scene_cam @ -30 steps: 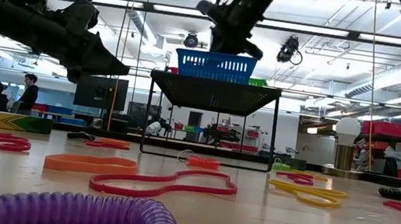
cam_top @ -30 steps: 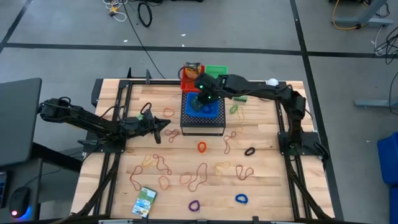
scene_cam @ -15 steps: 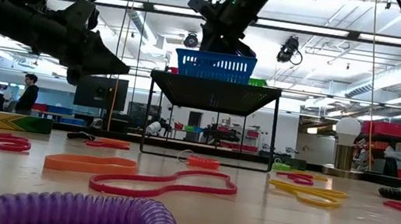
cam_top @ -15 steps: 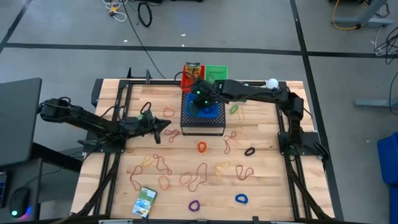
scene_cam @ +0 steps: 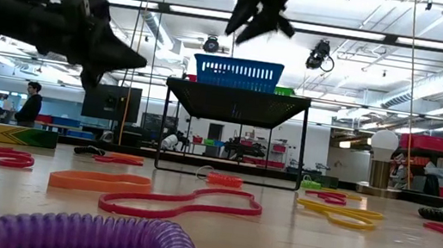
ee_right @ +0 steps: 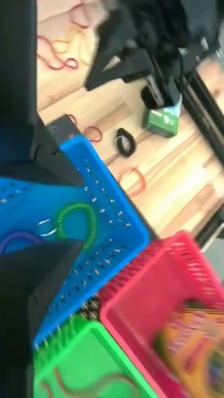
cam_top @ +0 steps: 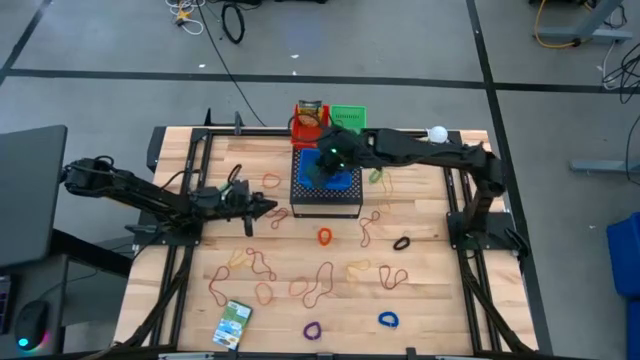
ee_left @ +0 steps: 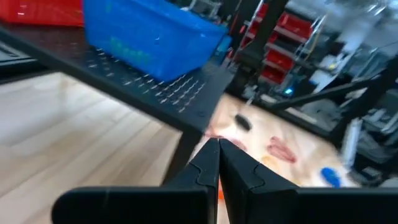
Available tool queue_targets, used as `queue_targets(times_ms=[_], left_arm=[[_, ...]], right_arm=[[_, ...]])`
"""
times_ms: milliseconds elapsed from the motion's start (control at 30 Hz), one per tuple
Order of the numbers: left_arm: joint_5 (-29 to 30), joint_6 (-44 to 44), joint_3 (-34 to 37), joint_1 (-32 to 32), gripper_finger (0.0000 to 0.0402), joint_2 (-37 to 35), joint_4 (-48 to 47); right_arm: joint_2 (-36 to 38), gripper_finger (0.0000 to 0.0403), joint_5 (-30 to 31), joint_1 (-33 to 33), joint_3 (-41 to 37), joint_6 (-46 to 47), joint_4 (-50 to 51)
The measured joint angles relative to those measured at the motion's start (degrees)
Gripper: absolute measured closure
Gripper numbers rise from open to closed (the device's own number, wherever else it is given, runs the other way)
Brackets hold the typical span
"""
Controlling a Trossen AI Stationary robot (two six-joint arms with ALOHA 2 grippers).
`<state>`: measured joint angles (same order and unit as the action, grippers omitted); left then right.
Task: Pick & Place Office Desk Supplies
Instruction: Put the red rubber band into the green bin on the shelf
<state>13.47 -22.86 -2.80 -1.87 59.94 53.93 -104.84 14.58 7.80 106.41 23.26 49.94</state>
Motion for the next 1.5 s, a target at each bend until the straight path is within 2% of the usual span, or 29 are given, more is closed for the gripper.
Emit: queue_targets(times_ms=[133, 233, 433, 567, 700, 867, 1067, 1267, 1500], left_arm=[[-0.94, -1.44, -1.8, -0.56, 0.0391, -0.01, -2.72], [1.84, -1.79, -4.84, -2.24, 0.0396, 0.0, -10.17], [7.17, -0.56, -12.26, -6.66, 0.0397, -0.01, -25.63], [9.91, -0.97, -15.18, -9.27, 0.0397, -0.02, -29.1], [9.64, -2.59, -17.78, -10.07, 0.0395, -0.04, -35.59], [6.46, -1.3, -20.61, -11.89, 0.0396, -0.06, -43.95], [1.81, -1.35, -23.71, -14.37, 0.0394, -0.06, -52.2], [-3.22, -2.12, -27.87, -16.65, 0.0393, -0.04, -62.9], [-4.3, -3.81, -30.78, -21.1, 0.0393, 1.56, -71.27]], right_arm=[[2.38, 0.0344, 2.81, -2.71, 0.08, -9.15, 1.22], [3.69, 0.0393, 2.33, -4.05, 0.05, -12.74, 1.82], [5.85, 0.0389, 1.95, -6.57, 0.05, -17.39, 0.58], [6.32, 0.0398, 1.92, -7.76, 0.05, -19.14, -1.88], [6.32, 0.0397, 2.01, -8.39, -0.23, -19.24, -5.18], [9.19, 0.0398, 1.92, -9.42, -11.2, -18.38, -19.37], [18.11, 0.04, 3.59, -11.94, -28.6, -12.79, -33.88], [27.17, 0.0399, 11.06, -16.22, -39.59, -8.12, -35.34], [35.06, 0.0399, 15.75, -19.63, -49.06, -2.69, -35.73]])
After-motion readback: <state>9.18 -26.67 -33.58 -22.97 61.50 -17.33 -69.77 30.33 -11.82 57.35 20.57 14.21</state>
